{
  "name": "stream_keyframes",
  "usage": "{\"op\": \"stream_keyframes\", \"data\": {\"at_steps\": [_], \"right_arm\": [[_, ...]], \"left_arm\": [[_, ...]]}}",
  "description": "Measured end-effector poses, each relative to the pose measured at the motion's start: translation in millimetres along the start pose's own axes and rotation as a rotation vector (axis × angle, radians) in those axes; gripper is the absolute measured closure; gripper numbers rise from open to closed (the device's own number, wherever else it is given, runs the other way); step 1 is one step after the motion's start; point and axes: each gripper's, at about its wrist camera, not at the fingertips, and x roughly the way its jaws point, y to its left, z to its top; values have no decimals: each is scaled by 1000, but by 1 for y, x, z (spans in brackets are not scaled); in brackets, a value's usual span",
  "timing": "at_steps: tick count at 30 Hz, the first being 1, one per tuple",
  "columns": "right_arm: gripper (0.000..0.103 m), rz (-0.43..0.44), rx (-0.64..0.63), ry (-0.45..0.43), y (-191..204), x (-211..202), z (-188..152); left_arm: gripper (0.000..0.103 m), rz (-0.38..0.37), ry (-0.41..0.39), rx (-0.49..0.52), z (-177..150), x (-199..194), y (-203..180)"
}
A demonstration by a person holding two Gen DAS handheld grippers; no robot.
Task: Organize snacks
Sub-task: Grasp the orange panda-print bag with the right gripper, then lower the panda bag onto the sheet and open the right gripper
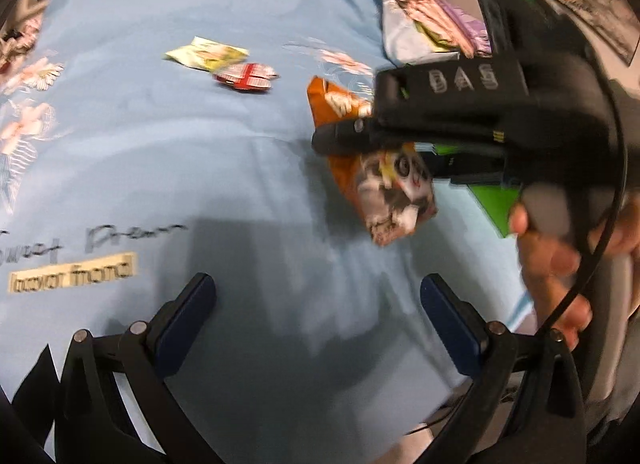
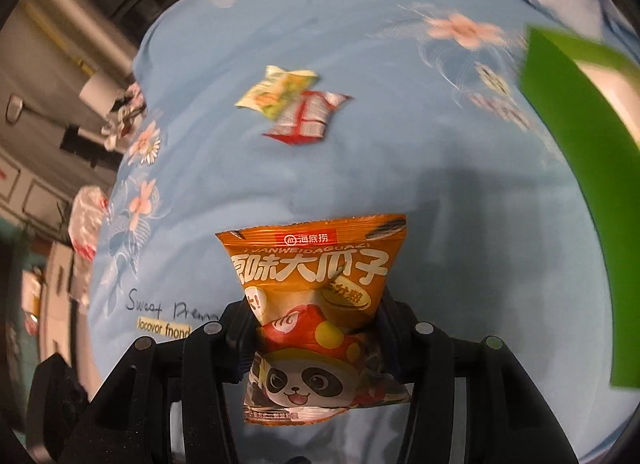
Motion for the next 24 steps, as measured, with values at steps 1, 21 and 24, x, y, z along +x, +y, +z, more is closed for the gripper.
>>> {"op": "stream_keyframes", "data": {"at_steps": [1, 21, 24], "right_arm": [[51, 1, 14, -2, -7, -4, -3], [20, 169, 242, 25, -62, -11, -19], [20, 159, 239, 10, -65, -14, -18]], "left_arm": [[0, -21, 6, -4, 2, 1, -2], [0, -198, 73, -29, 21, 32, -31], [0, -197, 72, -36, 27, 38, -31]]}}
